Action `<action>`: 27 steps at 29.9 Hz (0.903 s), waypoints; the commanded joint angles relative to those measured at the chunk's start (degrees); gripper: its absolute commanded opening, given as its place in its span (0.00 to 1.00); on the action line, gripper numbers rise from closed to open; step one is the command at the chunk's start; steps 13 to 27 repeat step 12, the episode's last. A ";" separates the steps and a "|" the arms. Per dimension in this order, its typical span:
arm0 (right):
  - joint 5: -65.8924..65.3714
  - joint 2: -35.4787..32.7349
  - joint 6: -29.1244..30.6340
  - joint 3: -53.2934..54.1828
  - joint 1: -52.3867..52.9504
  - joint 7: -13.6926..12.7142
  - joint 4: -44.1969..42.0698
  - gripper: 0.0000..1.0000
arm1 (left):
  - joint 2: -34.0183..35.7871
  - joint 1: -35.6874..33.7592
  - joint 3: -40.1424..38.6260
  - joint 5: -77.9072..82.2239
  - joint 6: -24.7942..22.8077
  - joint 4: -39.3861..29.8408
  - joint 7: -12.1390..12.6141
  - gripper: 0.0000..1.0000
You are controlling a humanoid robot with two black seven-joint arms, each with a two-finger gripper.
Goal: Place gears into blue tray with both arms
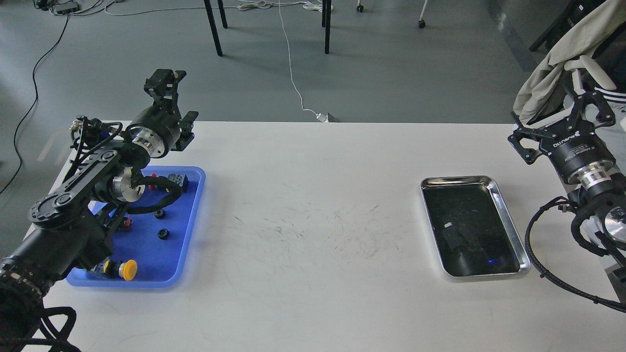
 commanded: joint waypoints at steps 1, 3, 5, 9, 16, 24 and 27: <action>-0.02 0.45 0.00 -1.34 1.15 -0.11 0.17 0.99 | 0.40 0.16 -0.54 -4.00 -1.43 0.49 -0.35 0.98; -0.02 0.89 0.00 -2.40 1.85 -0.20 0.34 0.99 | 0.83 0.42 -0.89 -6.11 -2.66 0.40 -0.35 0.98; -0.02 1.16 0.00 -2.84 2.21 -0.20 0.43 0.99 | 1.54 0.51 -0.45 -6.47 -3.54 0.40 -0.27 0.98; -0.02 1.86 0.00 -2.93 2.21 -0.20 0.69 0.99 | 1.54 0.51 -0.54 -6.91 -3.63 0.40 -0.44 0.98; -0.02 2.12 0.00 -3.02 2.12 -0.20 0.69 0.99 | 1.54 0.51 -0.54 -6.91 -3.54 0.31 -0.44 0.98; -0.02 2.12 0.00 -3.02 2.12 -0.20 0.69 0.99 | 1.54 0.51 -0.54 -6.91 -3.54 0.31 -0.44 0.98; -0.02 2.12 0.00 -3.02 2.12 -0.20 0.69 0.99 | 1.54 0.51 -0.54 -6.91 -3.54 0.31 -0.44 0.98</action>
